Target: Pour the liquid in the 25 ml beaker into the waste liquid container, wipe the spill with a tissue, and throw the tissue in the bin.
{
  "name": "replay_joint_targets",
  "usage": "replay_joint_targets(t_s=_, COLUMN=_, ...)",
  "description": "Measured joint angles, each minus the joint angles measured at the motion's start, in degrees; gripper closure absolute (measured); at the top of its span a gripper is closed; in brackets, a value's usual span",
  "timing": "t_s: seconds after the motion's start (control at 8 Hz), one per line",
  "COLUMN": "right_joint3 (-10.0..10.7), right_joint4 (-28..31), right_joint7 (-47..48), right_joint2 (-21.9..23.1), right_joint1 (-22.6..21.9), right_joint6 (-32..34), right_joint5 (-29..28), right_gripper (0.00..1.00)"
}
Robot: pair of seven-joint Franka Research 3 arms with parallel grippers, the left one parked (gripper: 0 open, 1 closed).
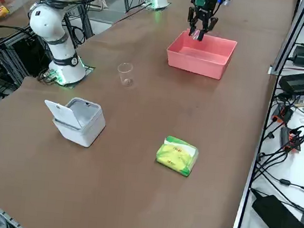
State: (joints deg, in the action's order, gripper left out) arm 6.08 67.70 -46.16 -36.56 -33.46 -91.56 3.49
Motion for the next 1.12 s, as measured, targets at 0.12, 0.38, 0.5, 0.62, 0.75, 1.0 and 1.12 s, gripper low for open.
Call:
replay_joint_targets(t_s=0.12, right_joint3=0.0, right_joint4=-0.84, right_joint7=0.01, right_joint2=-0.55, right_joint1=-0.28, right_joint6=0.07, right_joint5=0.02, right_gripper=0.53)
replay_joint_targets(t_s=0.38, right_joint3=0.01, right_joint4=-1.27, right_joint7=0.04, right_joint2=-1.37, right_joint1=-0.82, right_joint6=0.23, right_joint5=0.1, right_gripper=0.53)
replay_joint_targets(t_s=0.5, right_joint3=0.05, right_joint4=-1.3, right_joint7=0.27, right_joint2=-1.75, right_joint1=-1.22, right_joint6=0.44, right_joint5=0.15, right_gripper=0.53)
replay_joint_targets(t_s=0.62, right_joint3=0.06, right_joint4=-1.32, right_joint7=0.92, right_joint2=-2.2, right_joint1=-1.69, right_joint6=0.5, right_joint5=0.18, right_gripper=0.53)
replay_joint_targets(t_s=0.75, right_joint3=0.07, right_joint4=-1.39, right_joint7=1.45, right_joint2=-2.65, right_joint1=-2.23, right_joint6=0.52, right_joint5=0.7, right_gripper=0.53)
replay_joint_targets(t_s=1.0, right_joint3=0.07, right_joint4=-1.59, right_joint7=1.93, right_joint2=-3.23, right_joint1=-3.36, right_joint6=0.64, right_joint5=3.47, right_gripper=0.53)
replay_joint_targets(t_s=1.12, right_joint3=0.07, right_joint4=-1.77, right_joint7=2.0, right_joint2=-3.41, right_joint1=-3.9, right_joint6=1.06, right_joint5=5.01, right_gripper=0.53)
